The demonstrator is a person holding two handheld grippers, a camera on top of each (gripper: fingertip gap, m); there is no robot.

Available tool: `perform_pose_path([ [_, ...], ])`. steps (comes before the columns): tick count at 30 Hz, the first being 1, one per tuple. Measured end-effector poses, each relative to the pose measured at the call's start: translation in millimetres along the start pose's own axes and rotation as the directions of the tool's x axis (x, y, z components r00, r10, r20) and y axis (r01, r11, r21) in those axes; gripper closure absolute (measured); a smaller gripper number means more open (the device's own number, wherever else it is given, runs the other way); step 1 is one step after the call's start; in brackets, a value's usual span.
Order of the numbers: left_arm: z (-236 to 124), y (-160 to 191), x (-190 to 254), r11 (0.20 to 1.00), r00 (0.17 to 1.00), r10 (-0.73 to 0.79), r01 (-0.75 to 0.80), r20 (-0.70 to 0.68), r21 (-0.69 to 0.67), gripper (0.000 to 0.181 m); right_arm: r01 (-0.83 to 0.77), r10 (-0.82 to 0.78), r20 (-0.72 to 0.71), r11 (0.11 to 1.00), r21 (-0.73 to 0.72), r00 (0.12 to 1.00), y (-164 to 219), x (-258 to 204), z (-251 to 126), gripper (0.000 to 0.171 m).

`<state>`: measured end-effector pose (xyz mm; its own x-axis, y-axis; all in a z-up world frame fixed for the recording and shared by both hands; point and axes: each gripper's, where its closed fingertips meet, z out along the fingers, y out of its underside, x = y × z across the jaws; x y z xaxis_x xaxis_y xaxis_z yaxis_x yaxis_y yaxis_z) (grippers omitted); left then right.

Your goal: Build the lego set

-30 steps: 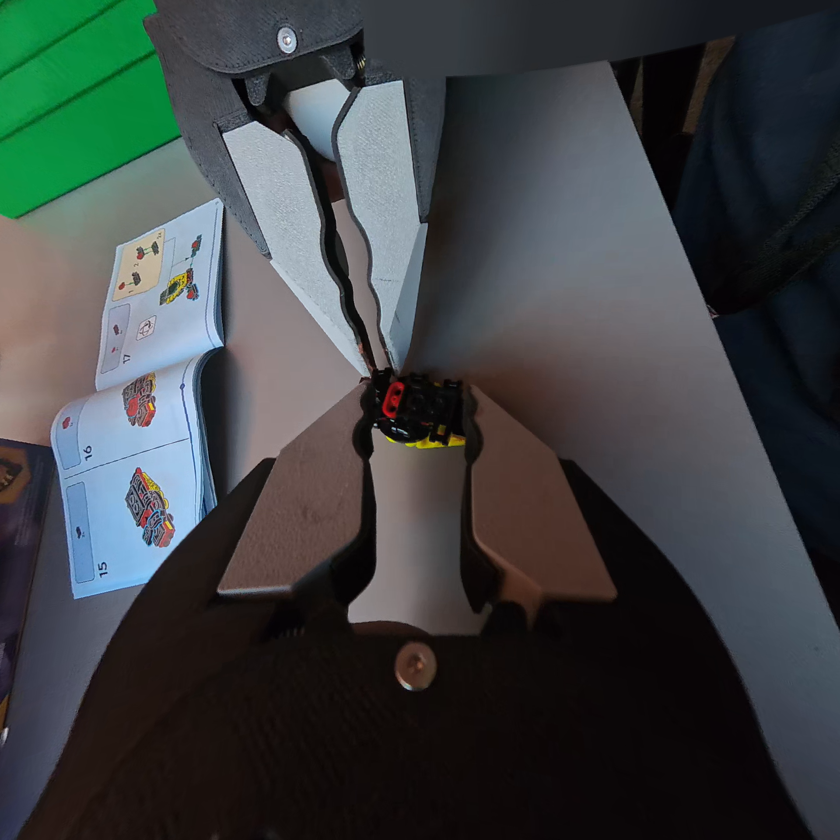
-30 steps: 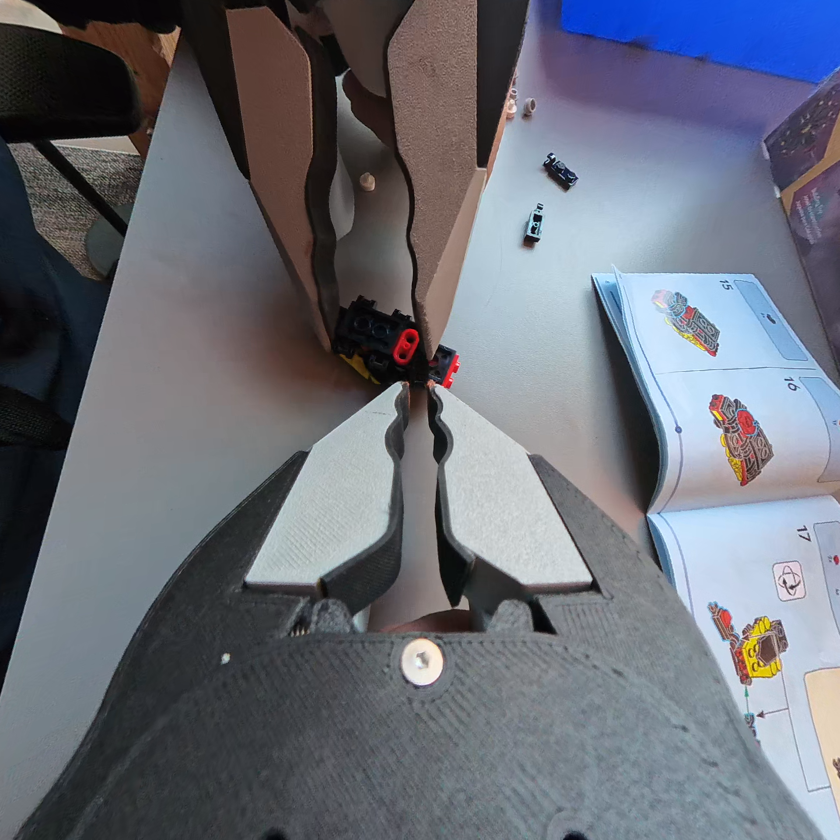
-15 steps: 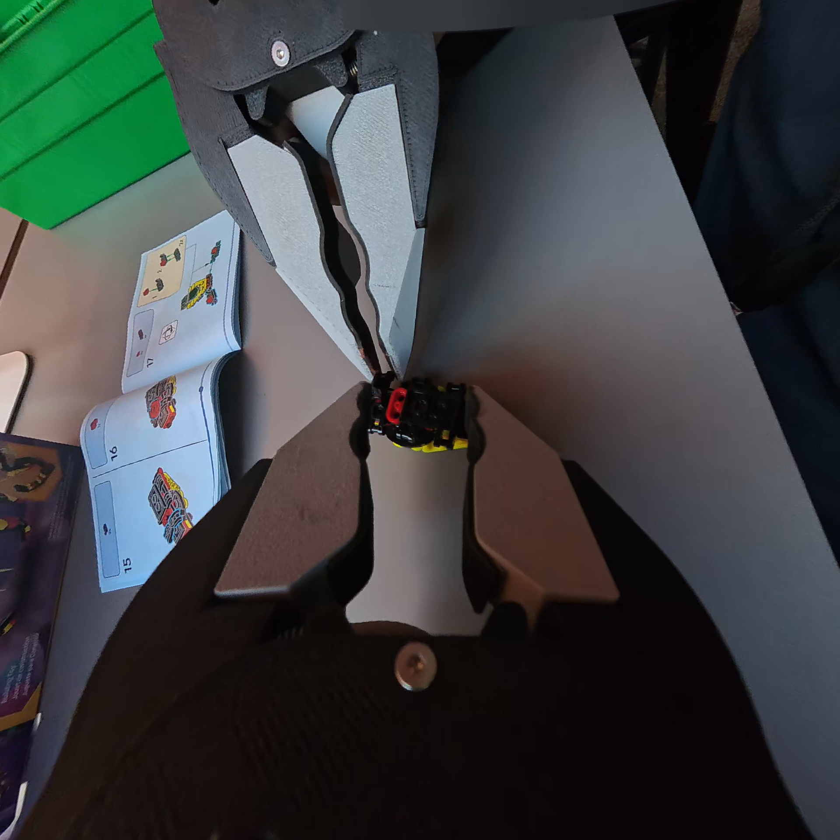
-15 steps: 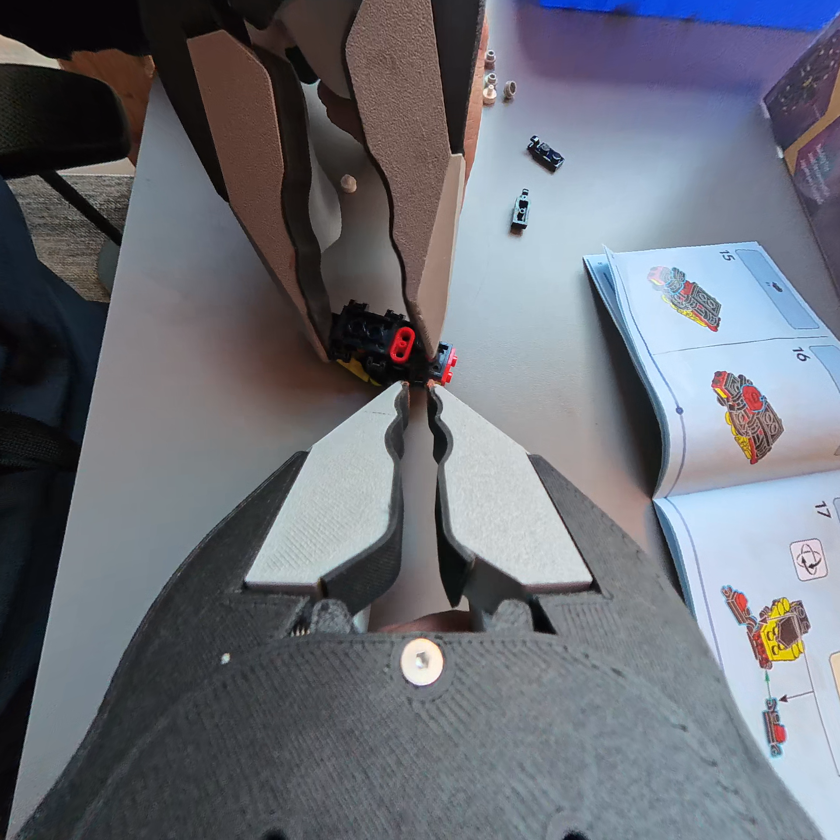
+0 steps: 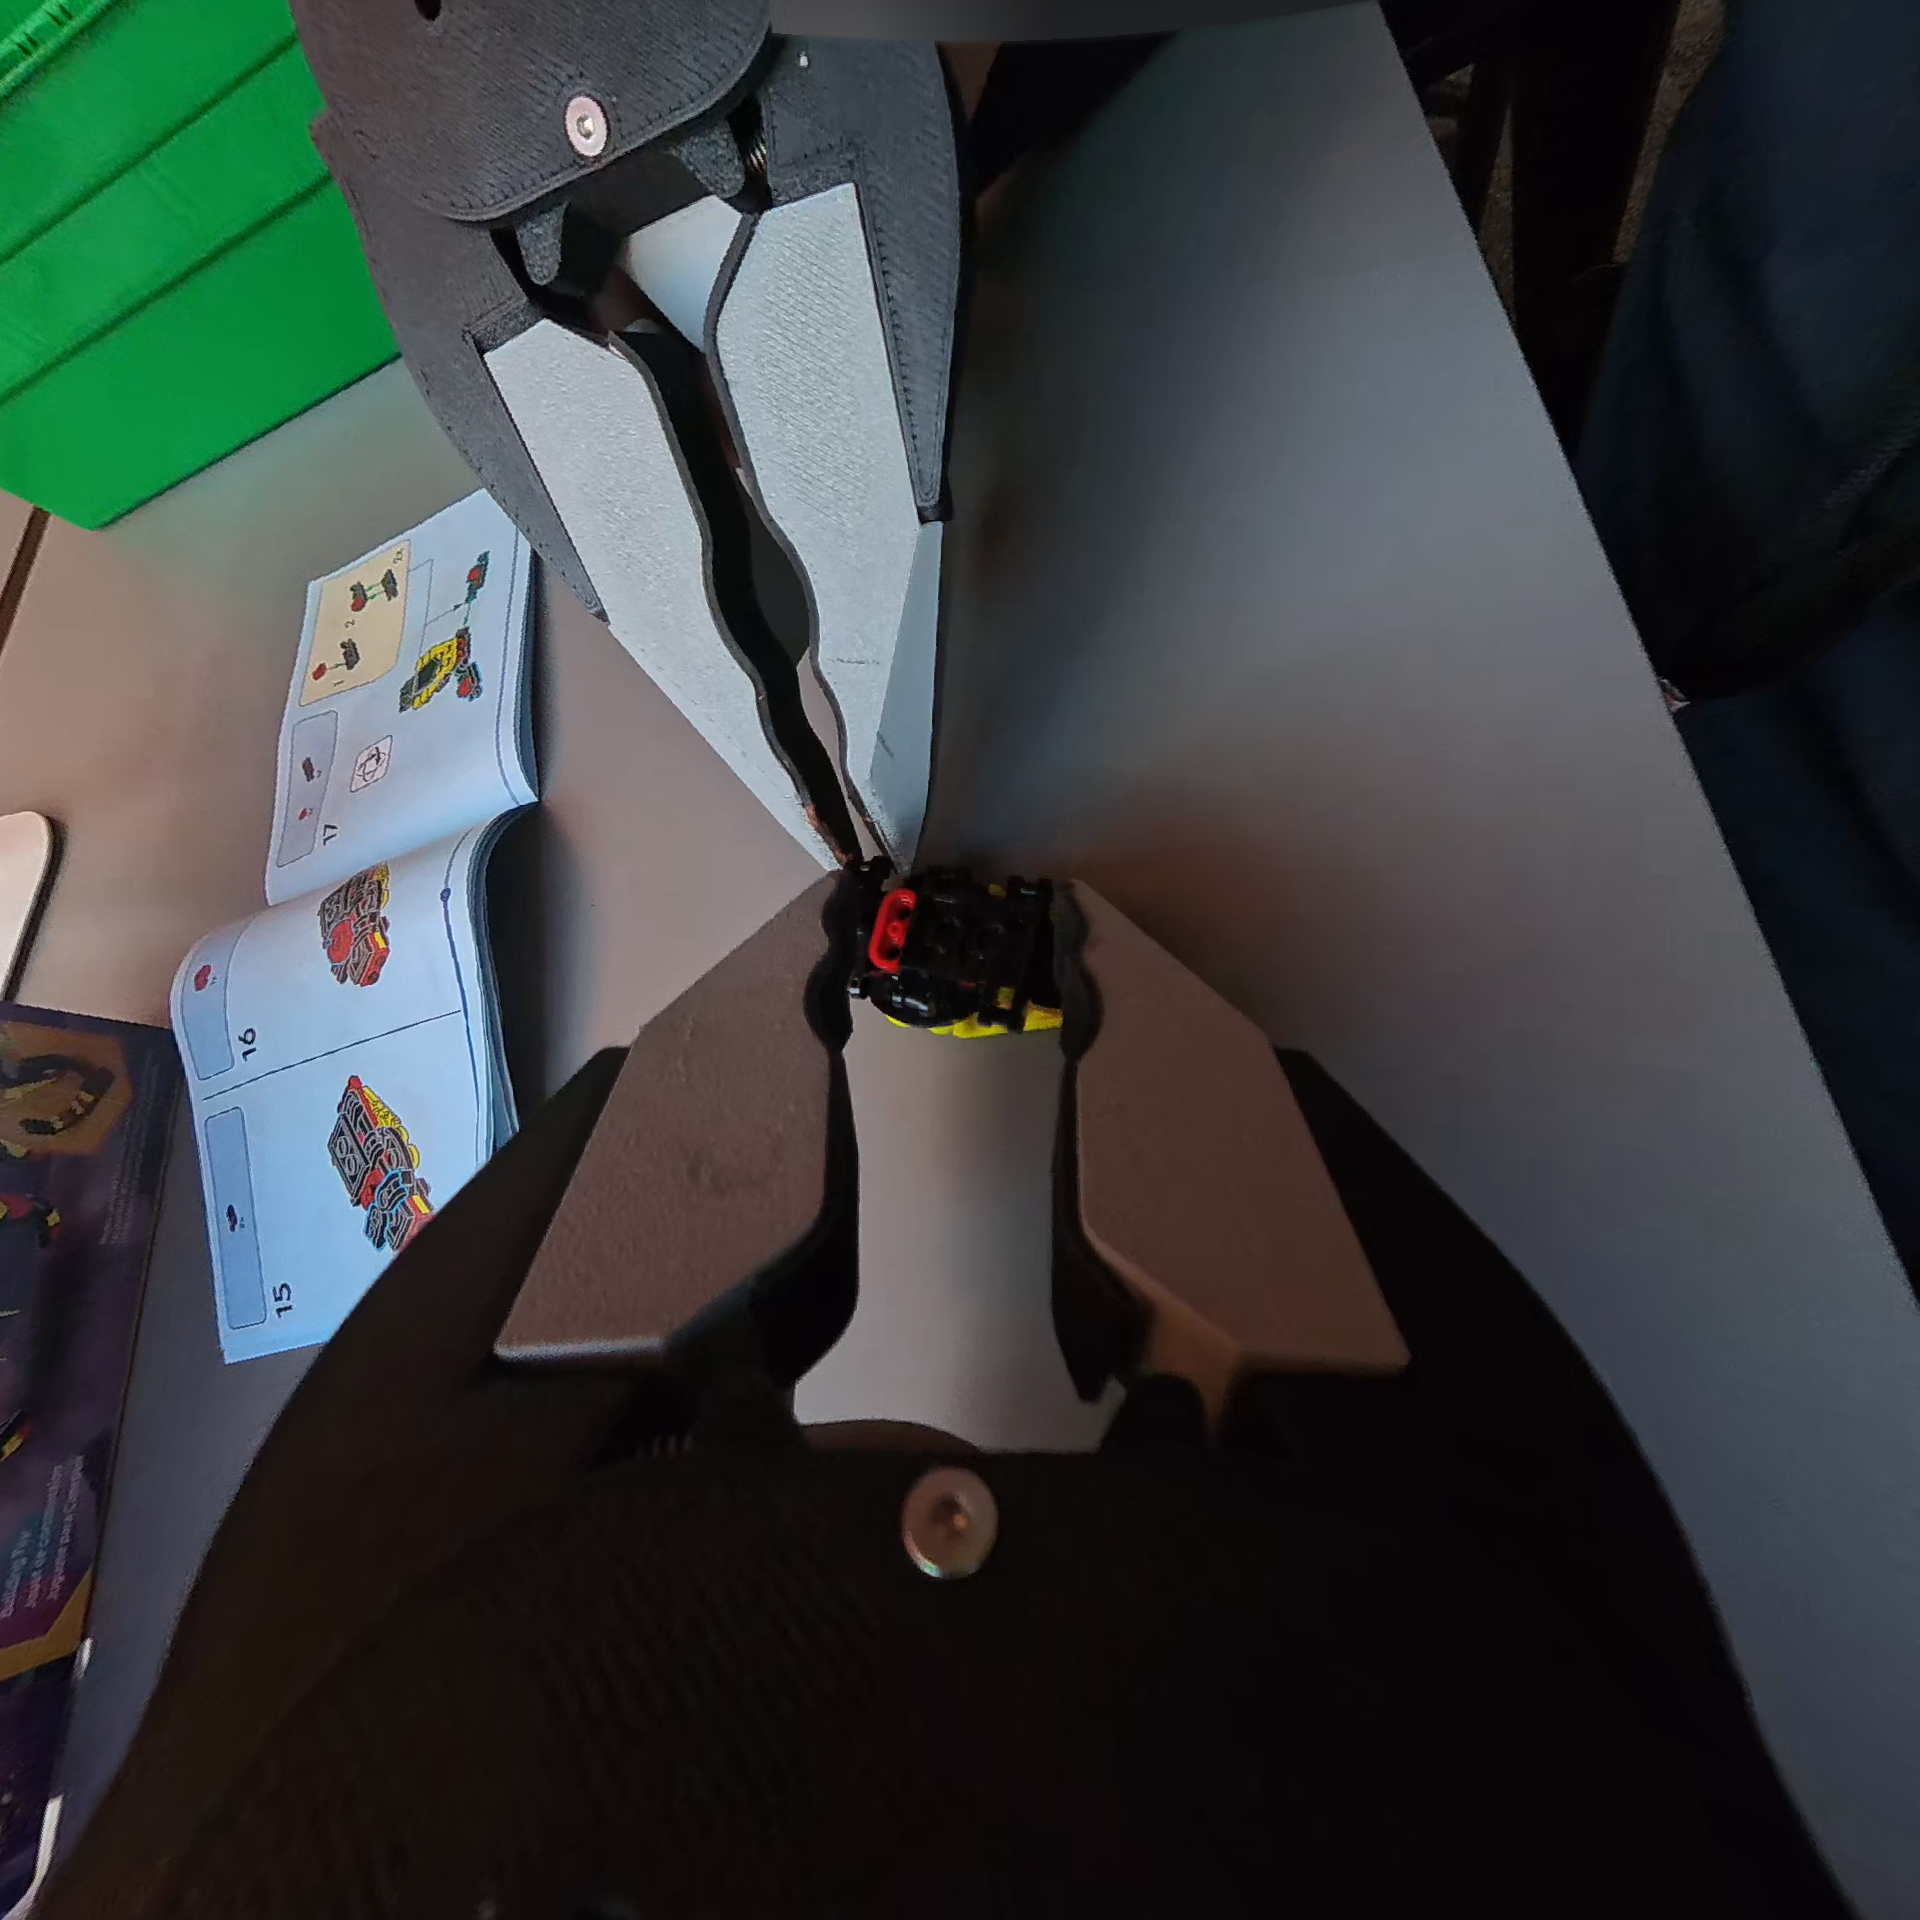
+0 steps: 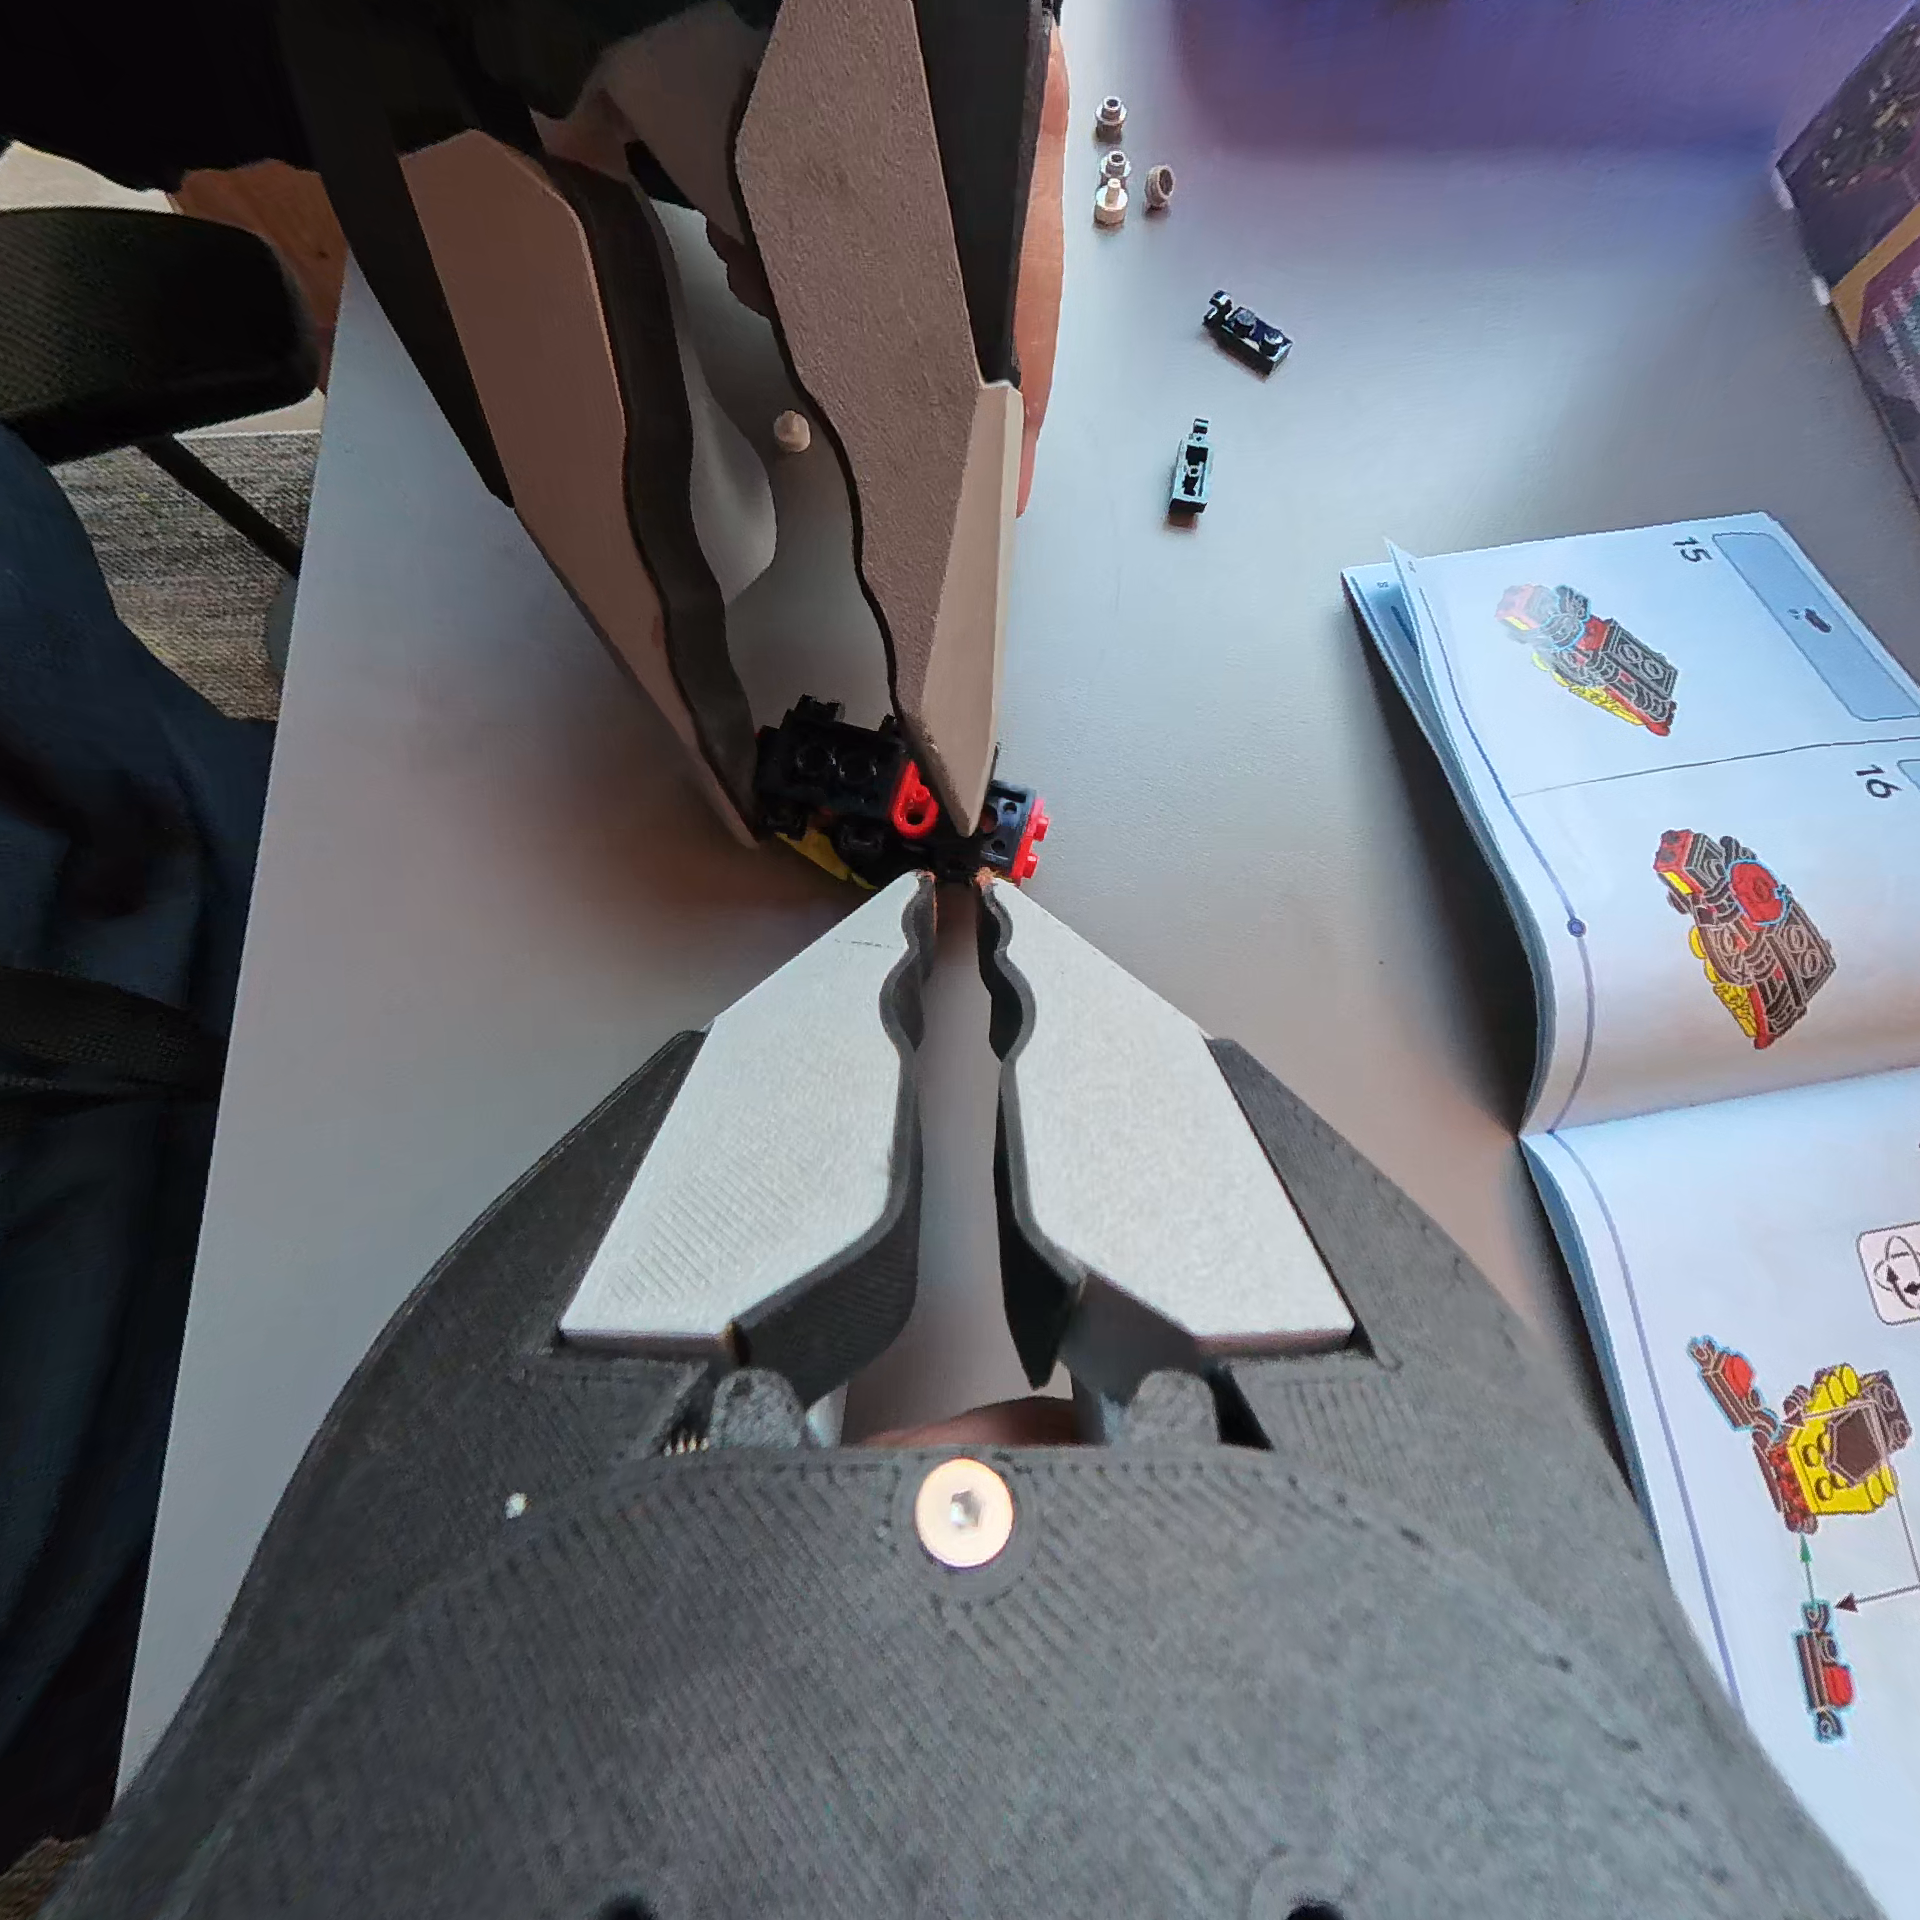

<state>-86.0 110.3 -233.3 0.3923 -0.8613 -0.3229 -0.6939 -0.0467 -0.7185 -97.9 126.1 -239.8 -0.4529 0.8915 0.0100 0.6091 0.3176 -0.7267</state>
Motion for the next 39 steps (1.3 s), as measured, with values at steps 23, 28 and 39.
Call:
perform_pose_path([
  [23,0.5,2.9,0.0,0.998,0.998,-0.055,0.055,-0.002,0.001,0.149,0.086,-0.09,-0.086,0.995,-0.049,0.992,-1.2,1.7,0.9,0.167],
  [28,0.1,3.0,-0.4,0.998,0.998,-0.069,0.069,-0.007,0.01,0.149,0.216,-0.218,-0.12,0.976,-0.034,0.968,-2.2,3.3,0.1,0.167],
  [39,-0.8,3.8,-0.6,0.997,0.997,-0.07,0.07,-0.01,0.012,0.149,0.134,-0.131,-0.048,0.99,0.052,0.99,-10.7,2.1,-1.3,0.166],
])
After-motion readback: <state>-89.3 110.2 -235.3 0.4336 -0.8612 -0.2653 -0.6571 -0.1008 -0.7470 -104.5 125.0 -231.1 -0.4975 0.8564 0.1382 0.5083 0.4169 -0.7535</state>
